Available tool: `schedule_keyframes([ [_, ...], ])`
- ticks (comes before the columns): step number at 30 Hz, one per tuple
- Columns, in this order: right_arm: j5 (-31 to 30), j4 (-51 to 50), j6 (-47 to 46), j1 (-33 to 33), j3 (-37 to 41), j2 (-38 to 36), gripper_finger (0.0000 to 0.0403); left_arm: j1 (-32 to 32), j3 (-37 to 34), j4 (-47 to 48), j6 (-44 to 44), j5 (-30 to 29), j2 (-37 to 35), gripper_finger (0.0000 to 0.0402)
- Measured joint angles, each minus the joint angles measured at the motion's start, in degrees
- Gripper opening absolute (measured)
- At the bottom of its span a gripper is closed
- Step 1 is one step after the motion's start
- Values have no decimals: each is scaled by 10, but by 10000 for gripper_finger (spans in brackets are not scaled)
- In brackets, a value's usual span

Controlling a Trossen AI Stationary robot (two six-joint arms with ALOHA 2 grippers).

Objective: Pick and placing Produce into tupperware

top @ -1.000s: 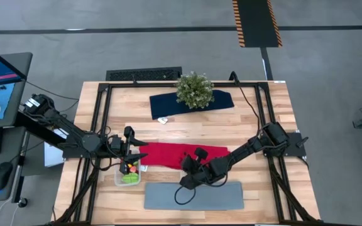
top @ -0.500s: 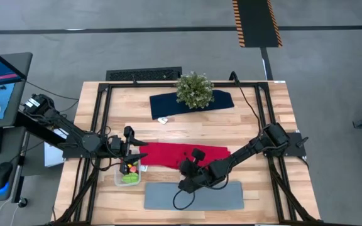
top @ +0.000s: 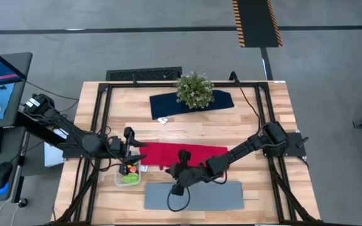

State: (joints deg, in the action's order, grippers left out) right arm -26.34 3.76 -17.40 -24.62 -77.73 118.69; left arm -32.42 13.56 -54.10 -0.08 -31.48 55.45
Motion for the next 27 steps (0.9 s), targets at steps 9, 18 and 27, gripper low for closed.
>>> schedule_keyframes([
  [9,-40,-9,84,4,-51,0,15,-5,0,49,-41,10,0,184],
  [18,-101,-104,122,-1,-119,0,15,-5,0,88,-82,62,0,184],
  [27,-99,-110,153,-9,-154,0,16,-5,0,122,-130,69,0,184],
])
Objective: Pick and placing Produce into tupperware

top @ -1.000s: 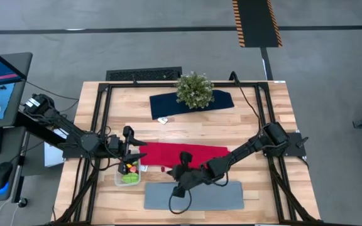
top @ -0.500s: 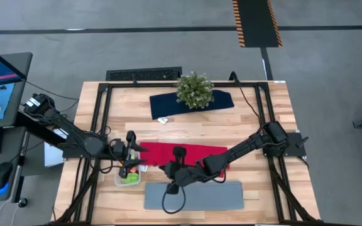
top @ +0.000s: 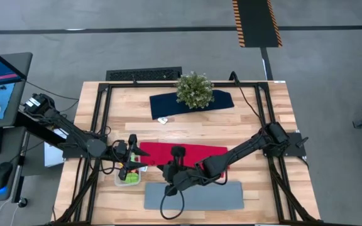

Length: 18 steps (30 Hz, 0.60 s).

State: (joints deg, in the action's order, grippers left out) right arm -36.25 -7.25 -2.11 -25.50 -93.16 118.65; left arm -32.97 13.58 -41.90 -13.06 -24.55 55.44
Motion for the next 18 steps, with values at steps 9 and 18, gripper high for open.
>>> schedule_keyframes([
  [9,2,1,11,6,-9,0,16,0,0,0,-3,3,0,184],
  [18,5,14,22,17,-9,0,16,0,0,0,-3,14,0,184],
])
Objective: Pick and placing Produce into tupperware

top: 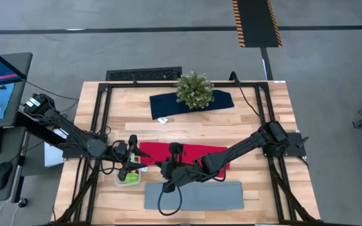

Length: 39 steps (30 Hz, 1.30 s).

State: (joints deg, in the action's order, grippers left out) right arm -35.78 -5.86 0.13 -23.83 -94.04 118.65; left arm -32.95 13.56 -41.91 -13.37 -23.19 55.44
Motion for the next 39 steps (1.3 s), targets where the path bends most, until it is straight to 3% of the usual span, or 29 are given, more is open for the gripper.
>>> schedule_keyframes([
  [25,19,29,19,4,0,0,15,0,10,17,1,-6,0,182],
  [39,30,32,18,7,0,0,16,1,10,17,1,-7,0,112],
])
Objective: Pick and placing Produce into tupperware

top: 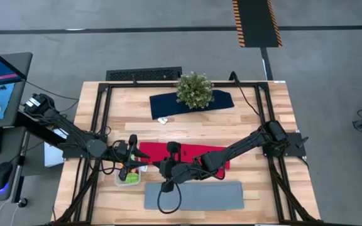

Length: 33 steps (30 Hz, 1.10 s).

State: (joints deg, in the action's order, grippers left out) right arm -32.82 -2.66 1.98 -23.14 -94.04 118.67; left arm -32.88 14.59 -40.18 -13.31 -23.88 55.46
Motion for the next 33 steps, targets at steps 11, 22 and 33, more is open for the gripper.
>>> schedule_keyframes([
  [11,0,1,0,0,0,0,32,0,0,-2,7,-9,0,80],
  [22,-34,-36,0,-16,0,0,84,0,0,-2,30,-20,0,86],
  [33,-139,-277,-158,-72,0,0,194,0,1,184,-65,-51,-64,86],
])
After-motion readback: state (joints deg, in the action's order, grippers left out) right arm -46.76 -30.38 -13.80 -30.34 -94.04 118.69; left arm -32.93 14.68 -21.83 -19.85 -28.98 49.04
